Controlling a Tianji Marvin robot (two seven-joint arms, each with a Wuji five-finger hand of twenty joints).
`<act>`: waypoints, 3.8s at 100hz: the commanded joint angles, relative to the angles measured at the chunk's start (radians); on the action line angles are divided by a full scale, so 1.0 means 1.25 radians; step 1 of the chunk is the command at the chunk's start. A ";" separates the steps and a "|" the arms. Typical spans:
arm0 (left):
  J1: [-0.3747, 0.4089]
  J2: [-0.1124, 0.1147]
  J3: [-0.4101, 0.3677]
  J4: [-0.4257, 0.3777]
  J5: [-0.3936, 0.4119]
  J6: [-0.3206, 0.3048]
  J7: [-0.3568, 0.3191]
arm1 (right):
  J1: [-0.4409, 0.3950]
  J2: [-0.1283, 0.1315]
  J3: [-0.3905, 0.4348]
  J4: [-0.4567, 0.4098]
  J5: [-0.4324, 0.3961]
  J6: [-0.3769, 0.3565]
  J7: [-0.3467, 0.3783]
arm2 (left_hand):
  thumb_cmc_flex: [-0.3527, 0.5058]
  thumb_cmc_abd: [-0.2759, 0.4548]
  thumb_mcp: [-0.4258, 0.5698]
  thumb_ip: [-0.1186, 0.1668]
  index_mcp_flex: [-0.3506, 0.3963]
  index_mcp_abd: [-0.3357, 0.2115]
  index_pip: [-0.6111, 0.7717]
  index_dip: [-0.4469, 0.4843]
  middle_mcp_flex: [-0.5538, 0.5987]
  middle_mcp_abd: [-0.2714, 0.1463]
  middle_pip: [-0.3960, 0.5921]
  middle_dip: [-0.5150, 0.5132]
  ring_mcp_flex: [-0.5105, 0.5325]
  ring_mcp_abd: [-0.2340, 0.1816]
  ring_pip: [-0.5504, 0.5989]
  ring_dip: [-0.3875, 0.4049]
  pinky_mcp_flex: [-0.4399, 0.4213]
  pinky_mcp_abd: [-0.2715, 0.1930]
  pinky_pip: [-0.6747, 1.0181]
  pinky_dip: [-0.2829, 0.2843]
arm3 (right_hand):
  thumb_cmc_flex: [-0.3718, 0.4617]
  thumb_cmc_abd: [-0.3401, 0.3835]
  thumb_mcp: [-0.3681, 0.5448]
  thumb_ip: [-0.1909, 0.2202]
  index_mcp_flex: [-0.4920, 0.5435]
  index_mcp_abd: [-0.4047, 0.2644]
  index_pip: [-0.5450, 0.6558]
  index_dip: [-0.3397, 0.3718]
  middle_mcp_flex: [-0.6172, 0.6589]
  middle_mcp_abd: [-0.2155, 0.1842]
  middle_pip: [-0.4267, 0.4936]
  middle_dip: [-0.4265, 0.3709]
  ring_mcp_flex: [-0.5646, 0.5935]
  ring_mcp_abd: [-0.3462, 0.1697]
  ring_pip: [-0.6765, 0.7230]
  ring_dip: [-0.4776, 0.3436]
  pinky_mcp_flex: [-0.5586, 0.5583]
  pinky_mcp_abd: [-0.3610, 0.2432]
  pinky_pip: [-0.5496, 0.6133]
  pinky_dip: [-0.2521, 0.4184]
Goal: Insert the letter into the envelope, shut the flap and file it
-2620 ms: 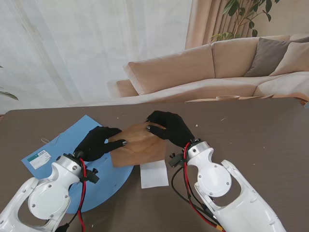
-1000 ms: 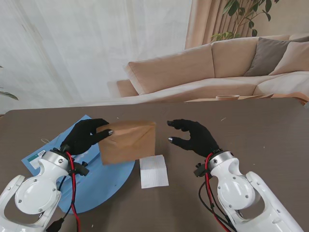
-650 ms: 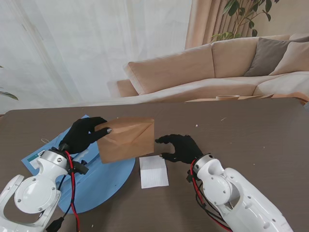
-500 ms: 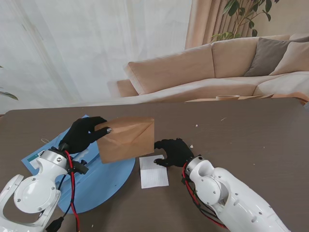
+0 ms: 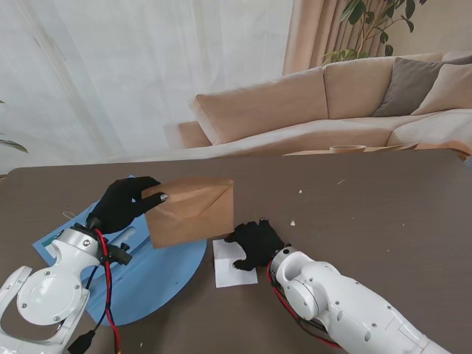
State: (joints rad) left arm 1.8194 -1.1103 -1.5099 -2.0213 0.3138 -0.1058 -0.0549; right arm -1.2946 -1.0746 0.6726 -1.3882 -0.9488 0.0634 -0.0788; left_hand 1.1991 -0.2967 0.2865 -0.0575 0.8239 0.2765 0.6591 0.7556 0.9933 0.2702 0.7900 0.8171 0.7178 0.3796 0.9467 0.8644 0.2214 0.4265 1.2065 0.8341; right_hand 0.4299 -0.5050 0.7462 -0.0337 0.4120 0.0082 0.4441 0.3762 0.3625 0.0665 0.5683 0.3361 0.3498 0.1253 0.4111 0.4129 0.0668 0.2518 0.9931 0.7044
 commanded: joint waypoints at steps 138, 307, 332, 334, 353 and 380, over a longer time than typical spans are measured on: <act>0.007 -0.003 -0.004 -0.010 -0.001 -0.005 -0.015 | -0.136 0.003 0.133 -0.100 -0.060 -0.088 -0.096 | 0.021 -0.008 0.035 -0.001 -0.005 0.023 0.029 0.021 0.022 -0.028 0.018 0.011 0.005 0.007 0.020 0.012 -0.006 0.005 0.026 0.017 | 0.147 0.058 0.142 -0.001 0.333 -0.163 0.427 0.090 0.379 -0.027 0.143 0.139 0.324 0.013 0.238 0.085 0.214 0.015 0.217 0.012; -0.053 -0.010 0.084 -0.018 -0.038 0.160 -0.014 | -0.224 -0.066 0.251 -0.316 0.066 -0.206 -0.332 | 0.054 0.026 -0.024 0.005 -0.025 0.019 0.026 0.030 -0.003 -0.023 0.028 0.013 -0.002 0.005 0.028 0.025 -0.011 0.004 0.029 0.021 | 0.286 0.163 -0.084 -0.105 0.303 -0.134 0.421 0.172 0.403 0.022 0.283 0.227 0.372 0.021 0.433 0.167 0.295 0.012 0.385 0.097; -0.048 -0.007 0.073 -0.031 -0.066 0.159 -0.039 | -0.183 -0.071 0.215 -0.263 0.006 -0.206 -0.433 | 0.058 0.029 -0.030 0.007 -0.026 0.021 0.025 0.030 -0.004 -0.022 0.030 0.014 -0.003 0.005 0.028 0.028 -0.012 0.004 0.028 0.023 | 0.245 0.127 -0.029 -0.144 0.335 -0.202 0.406 0.151 0.405 -0.008 0.288 0.249 0.359 0.007 0.453 0.174 0.290 -0.007 0.394 0.116; -0.047 -0.006 0.072 -0.032 -0.067 0.159 -0.041 | -0.181 -0.071 0.213 -0.260 -0.001 -0.203 -0.439 | 0.058 0.028 -0.031 0.007 -0.026 0.020 0.025 0.030 -0.004 -0.022 0.030 0.014 -0.003 0.005 0.028 0.028 -0.012 0.004 0.028 0.023 | 0.238 0.122 -0.021 -0.146 0.338 -0.209 0.404 0.147 0.405 -0.013 0.291 0.256 0.358 0.004 0.458 0.177 0.291 -0.008 0.395 0.118; -0.041 -0.003 0.067 -0.043 -0.073 0.155 -0.054 | -0.157 -0.066 0.190 -0.237 -0.060 -0.169 -0.500 | 0.060 0.029 -0.034 0.008 -0.026 0.019 0.025 0.031 -0.004 -0.021 0.030 0.013 -0.002 0.005 0.028 0.029 -0.012 0.004 0.028 0.023 | 0.187 0.092 0.028 -0.162 0.360 -0.265 0.393 0.122 0.393 -0.044 0.351 0.344 0.333 -0.008 0.537 0.229 0.289 -0.032 0.433 0.152; -0.037 -0.001 0.063 -0.053 -0.077 0.151 -0.065 | -0.130 -0.058 0.162 -0.210 -0.129 -0.102 -0.570 | 0.062 0.029 -0.038 0.010 -0.025 0.021 0.025 0.031 -0.004 -0.020 0.030 0.013 -0.001 0.005 0.028 0.031 -0.012 0.004 0.028 0.024 | 0.160 0.078 0.046 -0.169 0.367 -0.286 0.389 0.096 0.434 -0.060 0.418 0.420 0.359 -0.005 0.664 0.300 0.342 -0.060 0.551 0.231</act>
State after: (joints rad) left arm 1.7682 -1.1086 -1.4305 -2.0737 0.2210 0.0873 -0.1175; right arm -1.4585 -1.1491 0.8782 -1.6512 -1.1027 -0.0708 -0.8051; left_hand 1.2160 -0.2960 0.2493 -0.0575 0.8122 0.2825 0.6591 0.7725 0.9919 0.2715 0.7918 0.8171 0.7178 0.3804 0.9579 0.8771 0.2147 0.4278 1.2068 0.8351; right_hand 0.6298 -0.4169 0.7666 -0.2329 0.8357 -0.2671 0.9153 0.5080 0.8761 0.0126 1.0662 0.8430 0.7918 0.1359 1.2011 0.7631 0.4752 0.2112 1.6177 0.9610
